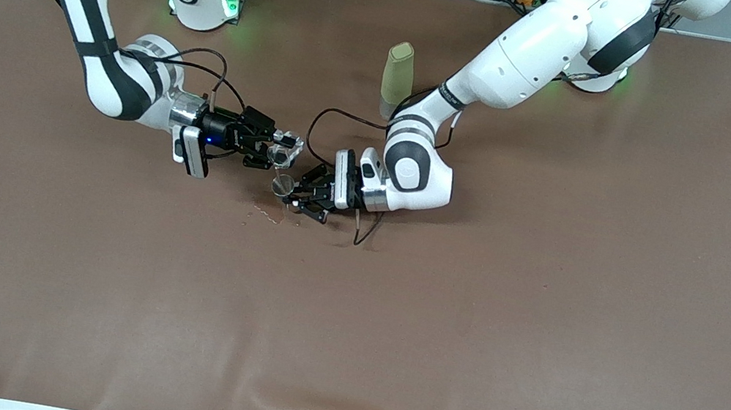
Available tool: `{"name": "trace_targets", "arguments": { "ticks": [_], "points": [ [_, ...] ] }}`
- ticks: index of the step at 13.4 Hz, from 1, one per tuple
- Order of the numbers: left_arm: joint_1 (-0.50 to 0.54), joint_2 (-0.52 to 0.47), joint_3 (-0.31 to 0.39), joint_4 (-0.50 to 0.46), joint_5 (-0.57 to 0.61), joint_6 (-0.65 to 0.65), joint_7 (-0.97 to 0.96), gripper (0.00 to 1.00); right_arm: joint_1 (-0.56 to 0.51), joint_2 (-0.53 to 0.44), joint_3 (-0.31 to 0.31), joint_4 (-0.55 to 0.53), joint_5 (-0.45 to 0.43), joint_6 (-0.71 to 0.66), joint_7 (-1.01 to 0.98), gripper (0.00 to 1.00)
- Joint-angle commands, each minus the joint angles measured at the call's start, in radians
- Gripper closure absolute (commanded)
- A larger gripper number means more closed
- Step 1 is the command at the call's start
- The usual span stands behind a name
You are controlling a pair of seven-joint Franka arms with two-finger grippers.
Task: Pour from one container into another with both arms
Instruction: 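Pour the liquid from the glass cup into the jigger held by the left gripper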
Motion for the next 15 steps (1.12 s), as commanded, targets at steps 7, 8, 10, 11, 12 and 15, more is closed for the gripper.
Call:
{"name": "trace_targets", "arguments": {
  "ticks": [7, 8, 10, 11, 12, 15],
  "points": [
    [0.0, -0.016, 0.002, -0.015, -0.009, 0.009, 0.013, 1.0, 0.012, 0.001, -0.005, 0.005, 0.027, -0.031, 0.102, 0.79],
    [0.0, -0.016, 0.001, -0.015, -0.009, 0.009, 0.013, 1.0, 0.011, 0.001, -0.005, 0.003, 0.027, -0.033, 0.102, 0.79],
    [0.0, -0.019, 0.001, -0.018, -0.009, 0.009, 0.013, 1.0, 0.008, 0.011, -0.006, 0.002, 0.027, -0.049, 0.102, 0.79],
    [0.0, -0.019, 0.001, -0.019, -0.009, 0.009, 0.013, 1.0, 0.006, 0.017, -0.006, 0.003, 0.027, -0.059, 0.102, 0.79],
    [0.0, -0.02, 0.001, -0.021, -0.009, 0.009, 0.013, 1.0, 0.005, 0.021, -0.006, 0.002, 0.027, -0.062, 0.102, 0.79],
    [0.0, -0.021, 0.001, -0.021, -0.009, 0.009, 0.013, 1.0, 0.003, 0.022, -0.006, 0.002, 0.027, -0.062, 0.124, 0.79]
  ]
}}
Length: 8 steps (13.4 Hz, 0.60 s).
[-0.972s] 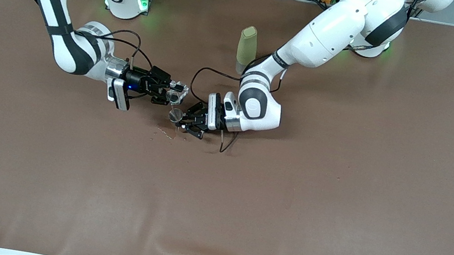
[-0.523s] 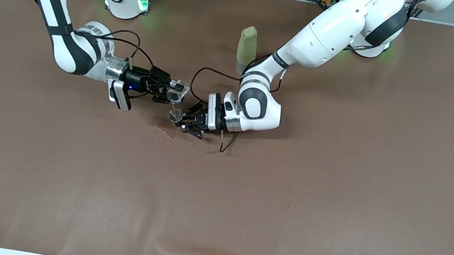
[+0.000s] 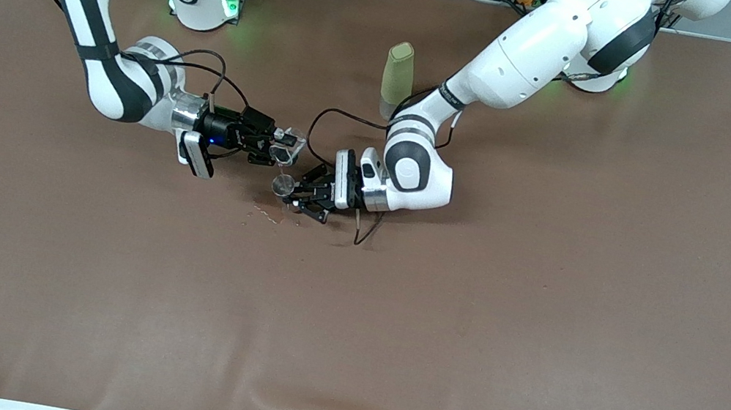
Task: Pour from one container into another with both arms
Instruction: 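Pour the liquid from the glass cup into the jigger held by the left gripper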
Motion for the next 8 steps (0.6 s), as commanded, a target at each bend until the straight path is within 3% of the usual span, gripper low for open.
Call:
{"name": "trace_targets", "arguments": {
  "ticks": [1, 8],
  "points": [
    [0.0, -0.02, 0.001, -0.02, -0.009, 0.009, 0.013, 1.0, 0.003, 0.002, -0.004, 0.002, 0.022, -0.015, 0.041, 0.79],
    [0.002, -0.024, 0.001, -0.026, -0.009, 0.009, 0.013, 1.0, -0.003, 0.002, -0.004, 0.003, 0.024, -0.046, 0.106, 0.78]
  ]
}}
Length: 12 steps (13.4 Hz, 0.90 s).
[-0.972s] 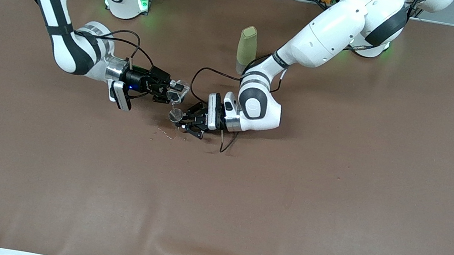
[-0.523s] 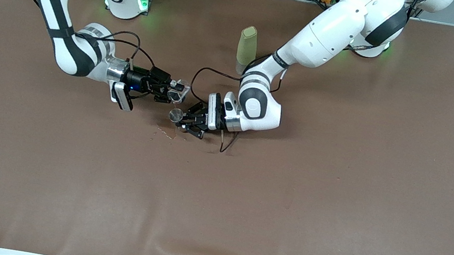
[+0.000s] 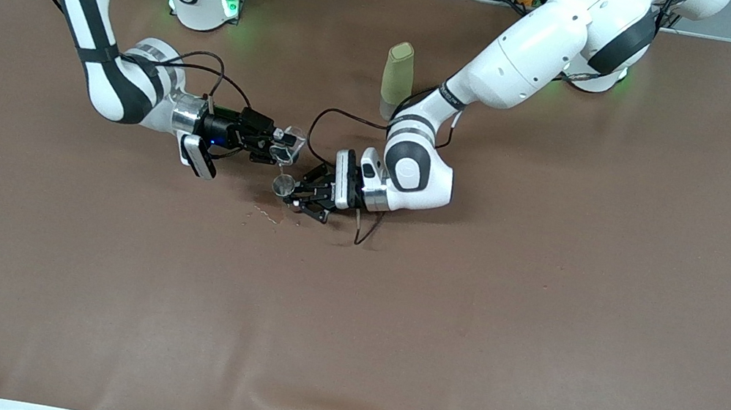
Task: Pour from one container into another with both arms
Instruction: 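Pour the liquid from the glass cup into the jigger held by the left gripper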
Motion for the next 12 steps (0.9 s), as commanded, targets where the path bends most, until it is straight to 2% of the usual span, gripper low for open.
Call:
{"name": "trace_targets", "arguments": {
  "ticks": [1, 12],
  "points": [
    [0.001, -0.024, 0.0, -0.023, -0.009, 0.009, 0.013, 1.0, -0.003, -0.005, 0.0, 0.002, 0.021, -0.015, 0.065, 0.78],
    [0.001, -0.022, 0.0, -0.023, -0.009, 0.009, 0.013, 1.0, -0.007, -0.011, -0.001, 0.013, 0.018, -0.017, 0.237, 0.78]
  ]
}}
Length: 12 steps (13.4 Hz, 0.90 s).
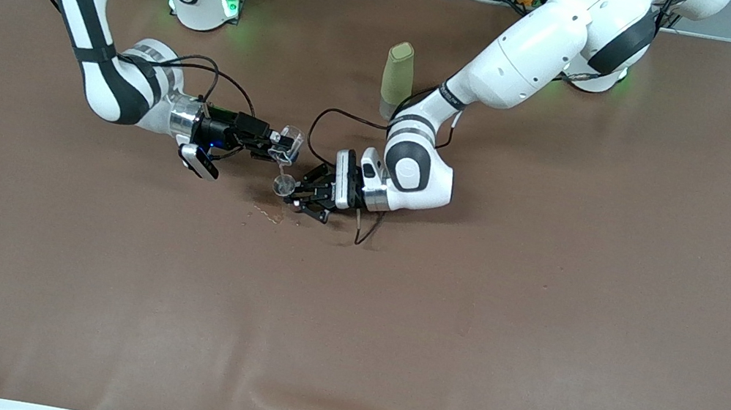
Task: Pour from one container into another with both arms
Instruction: 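Pour the liquid from the glass cup into the jigger held by the left gripper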
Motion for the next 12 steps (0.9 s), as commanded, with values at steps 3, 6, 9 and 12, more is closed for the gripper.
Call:
{"name": "trace_targets", "arguments": {
  "ticks": [3, 6, 9, 12],
  "points": [
    [0.001, -0.024, 0.0, -0.021, -0.009, 0.009, 0.013, 1.0, -0.006, -0.014, 0.002, 0.0, 0.017, -0.008, 0.097, 0.78],
    [0.001, -0.024, 0.0, -0.021, -0.009, 0.009, 0.013, 1.0, -0.004, -0.014, 0.002, 0.0, 0.016, -0.002, 0.129, 0.77],
    [0.001, -0.024, 0.0, -0.021, -0.009, 0.009, 0.013, 1.0, -0.006, -0.018, -0.001, 0.001, 0.011, -0.002, 0.2, 0.78],
    [0.001, -0.025, 0.0, -0.022, -0.011, 0.009, 0.013, 1.0, -0.019, -0.018, -0.005, 0.004, 0.01, 0.0, 0.243, 0.78]
  ]
}}
